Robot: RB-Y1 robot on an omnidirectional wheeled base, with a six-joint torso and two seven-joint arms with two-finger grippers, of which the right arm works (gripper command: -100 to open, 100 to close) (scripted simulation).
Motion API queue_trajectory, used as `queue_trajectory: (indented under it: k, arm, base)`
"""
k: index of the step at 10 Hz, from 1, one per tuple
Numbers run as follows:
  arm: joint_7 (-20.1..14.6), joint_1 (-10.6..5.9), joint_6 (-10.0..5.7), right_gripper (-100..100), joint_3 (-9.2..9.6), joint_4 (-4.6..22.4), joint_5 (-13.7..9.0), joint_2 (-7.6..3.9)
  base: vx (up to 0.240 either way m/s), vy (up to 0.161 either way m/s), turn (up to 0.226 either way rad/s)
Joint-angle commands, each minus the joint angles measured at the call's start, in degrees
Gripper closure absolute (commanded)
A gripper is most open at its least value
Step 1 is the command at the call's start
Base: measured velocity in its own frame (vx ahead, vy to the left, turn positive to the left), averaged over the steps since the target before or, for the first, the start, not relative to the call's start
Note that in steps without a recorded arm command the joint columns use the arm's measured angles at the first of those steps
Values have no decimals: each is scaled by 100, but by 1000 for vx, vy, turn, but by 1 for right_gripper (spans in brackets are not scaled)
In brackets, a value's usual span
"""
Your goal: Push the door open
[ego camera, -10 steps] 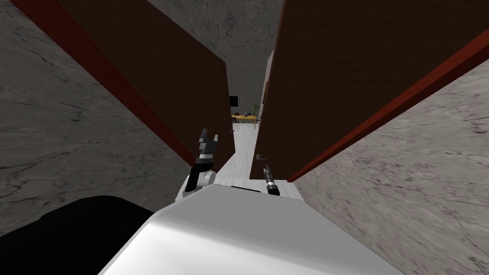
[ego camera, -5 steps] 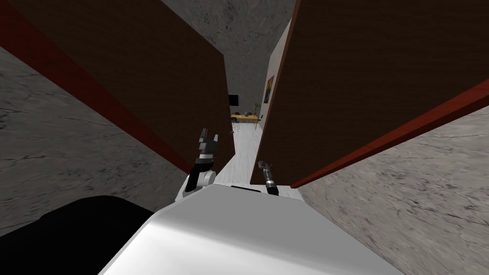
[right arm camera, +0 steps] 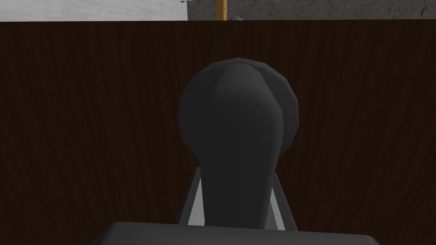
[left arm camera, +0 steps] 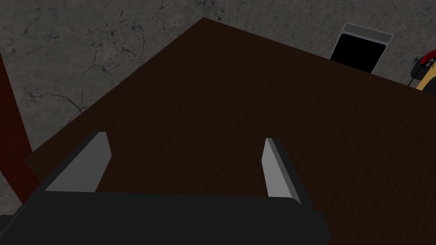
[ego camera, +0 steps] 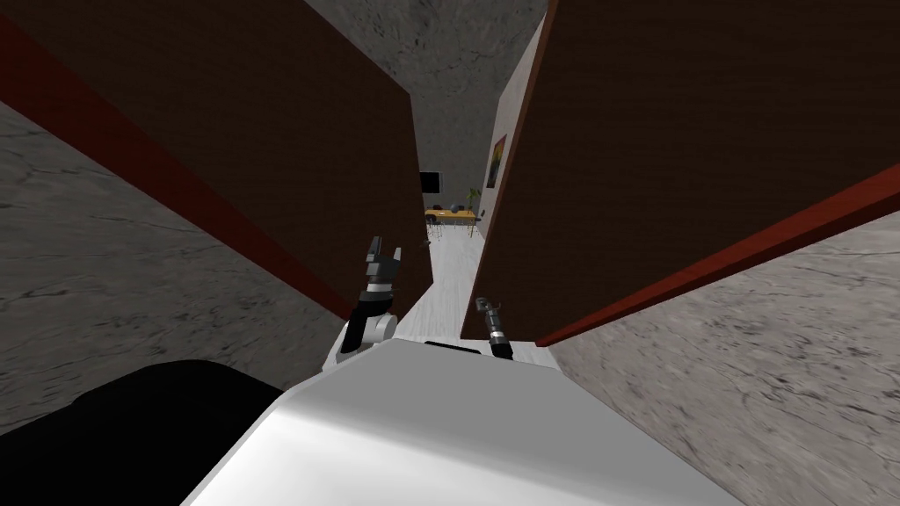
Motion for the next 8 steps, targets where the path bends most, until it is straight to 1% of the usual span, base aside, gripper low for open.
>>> queue_trajectory:
  k: [1, 2, 3, 4, 6, 8]
  arm:
    - [-3, 28, -13, 100, 5, 7, 1, -1]
    - [-3, 28, -13, 100, 5, 7, 1, -1]
    - [33, -16, 0, 100, -70, 17, -31, -49]
    - [41, -20, 0, 100, -87, 21, -39, -59]
    - [85, -43, 0, 100, -179, 44, -79, -103]
    - [140, -71, 0, 100, -294, 72, -130, -141]
  base:
    - [0, 0, 0]
    - [0, 0, 0]
    - [105, 30, -46]
    - [163, 50, -44]
    - [162, 50, -41]
    - [212, 59, -55]
